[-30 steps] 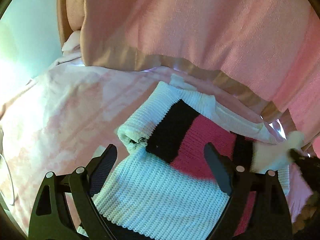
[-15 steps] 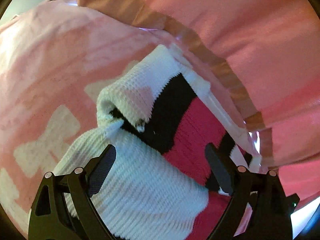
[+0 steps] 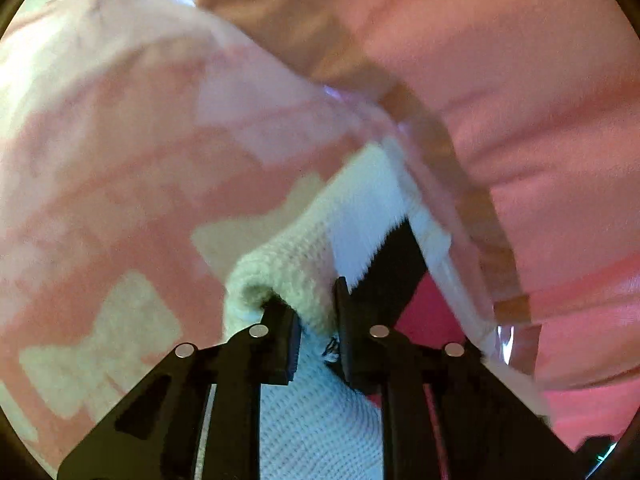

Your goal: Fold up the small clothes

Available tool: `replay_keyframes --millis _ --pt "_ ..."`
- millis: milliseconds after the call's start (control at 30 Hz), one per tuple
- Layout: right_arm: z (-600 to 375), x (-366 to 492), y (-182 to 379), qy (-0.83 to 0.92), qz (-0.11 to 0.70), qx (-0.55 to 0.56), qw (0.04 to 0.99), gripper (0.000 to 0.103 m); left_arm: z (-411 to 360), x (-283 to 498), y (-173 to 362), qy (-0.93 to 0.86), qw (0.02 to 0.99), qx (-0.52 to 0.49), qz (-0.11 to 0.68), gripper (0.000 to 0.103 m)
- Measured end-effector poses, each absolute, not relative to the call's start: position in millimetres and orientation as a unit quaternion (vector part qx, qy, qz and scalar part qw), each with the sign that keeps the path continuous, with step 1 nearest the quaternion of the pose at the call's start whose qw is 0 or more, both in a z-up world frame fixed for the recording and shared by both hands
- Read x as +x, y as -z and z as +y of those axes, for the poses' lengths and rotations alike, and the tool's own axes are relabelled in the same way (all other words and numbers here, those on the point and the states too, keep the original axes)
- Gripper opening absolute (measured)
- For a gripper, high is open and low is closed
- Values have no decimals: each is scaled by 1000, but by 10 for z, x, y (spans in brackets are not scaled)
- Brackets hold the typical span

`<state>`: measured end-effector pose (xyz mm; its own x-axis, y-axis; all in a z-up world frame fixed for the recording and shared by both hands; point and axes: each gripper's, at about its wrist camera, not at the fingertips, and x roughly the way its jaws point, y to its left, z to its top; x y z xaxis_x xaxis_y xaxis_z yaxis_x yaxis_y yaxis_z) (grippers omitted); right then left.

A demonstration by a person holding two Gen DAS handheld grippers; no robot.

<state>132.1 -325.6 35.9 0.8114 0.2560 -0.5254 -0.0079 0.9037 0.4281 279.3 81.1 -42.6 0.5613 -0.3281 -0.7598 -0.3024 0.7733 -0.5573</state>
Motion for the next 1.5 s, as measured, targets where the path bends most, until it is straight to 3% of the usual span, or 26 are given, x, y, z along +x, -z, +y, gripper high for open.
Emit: replay_keyframes --millis 67,267,433,567,633,700,733,767,800,1000,1100,1167,1300,1400,1500 --pt "-3272 1305 -441 -67 285 180 939 8 835 2811 448 6 812 -340 475 15" --pt "-3782 1566 680 14 433 211 876 7 707 2838 570 6 808 -321 494 15" --pt "-3818 1526 264 -15 379 214 900 7 587 2831 512 -3 826 -276 492 18" --pt "-3944 1603 711 11 448 231 863 7 525 2856 565 -2 825 -259 502 19" --pt "-3976 1596 707 18 440 251 862 8 500 2845 553 -4 829 -248 501 19" --pt "-3950 1597 599 18 436 251 864 19 486 2834 541 -6 832 -240 501 19" --pt "-3934 1555 527 21 426 245 871 19 484 2834 541 -7 832 -239 501 19" --pt "-3896 1560 488 22 425 230 875 18 483 2835 542 -7 831 -240 501 19" --pt "-3859 1556 494 26 431 217 875 9 484 2830 536 -8 831 -243 500 19" --pt "-3850 1417 280 38 380 216 899 7 417 2769 375 -22 859 -200 471 19" --pt "-3826 1521 608 57 438 202 874 9 401 2808 521 -39 852 -168 494 19" --pt "-3880 1445 722 60 431 223 873 7 451 2799 563 -43 849 -176 496 20" --pt "-3918 1130 321 92 398 241 880 19 524 2671 361 -27 853 -181 490 20" --pt "-3718 776 -29 89 393 205 892 21 575 2452 194 -12 852 -174 493 34" --pt "-3447 195 -228 103 367 156 911 54 687 2107 -34 18 862 -165 480 54"
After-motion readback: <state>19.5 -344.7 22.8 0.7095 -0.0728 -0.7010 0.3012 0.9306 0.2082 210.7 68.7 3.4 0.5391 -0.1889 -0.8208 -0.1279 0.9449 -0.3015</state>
